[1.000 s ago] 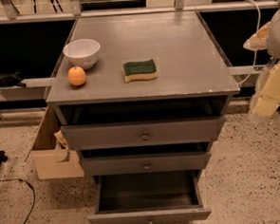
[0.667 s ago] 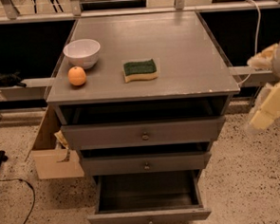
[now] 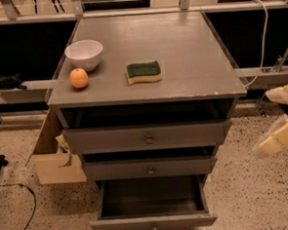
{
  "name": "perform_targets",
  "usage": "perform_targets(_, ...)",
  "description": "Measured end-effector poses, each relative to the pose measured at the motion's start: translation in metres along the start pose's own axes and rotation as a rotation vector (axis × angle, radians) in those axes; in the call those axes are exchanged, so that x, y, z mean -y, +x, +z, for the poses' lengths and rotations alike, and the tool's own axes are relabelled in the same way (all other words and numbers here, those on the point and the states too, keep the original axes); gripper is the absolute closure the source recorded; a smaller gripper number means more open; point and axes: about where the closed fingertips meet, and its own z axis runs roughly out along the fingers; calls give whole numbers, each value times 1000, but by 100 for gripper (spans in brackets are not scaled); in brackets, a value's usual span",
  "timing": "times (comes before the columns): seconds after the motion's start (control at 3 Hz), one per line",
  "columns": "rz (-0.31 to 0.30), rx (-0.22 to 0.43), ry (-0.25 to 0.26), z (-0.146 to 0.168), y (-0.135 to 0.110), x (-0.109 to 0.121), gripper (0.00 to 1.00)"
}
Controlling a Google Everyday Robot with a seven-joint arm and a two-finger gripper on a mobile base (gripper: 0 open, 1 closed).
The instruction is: Close bottom drawer
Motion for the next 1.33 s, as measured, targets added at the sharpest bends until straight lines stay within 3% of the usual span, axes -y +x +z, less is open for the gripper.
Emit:
perform_targets(0.33,58,53,-17,9,17,-8,0)
perform_targets(1.0,43,81,-42,22,15,-15,0)
perform_targets(1.33,79,98,-53,28,22,-16,0)
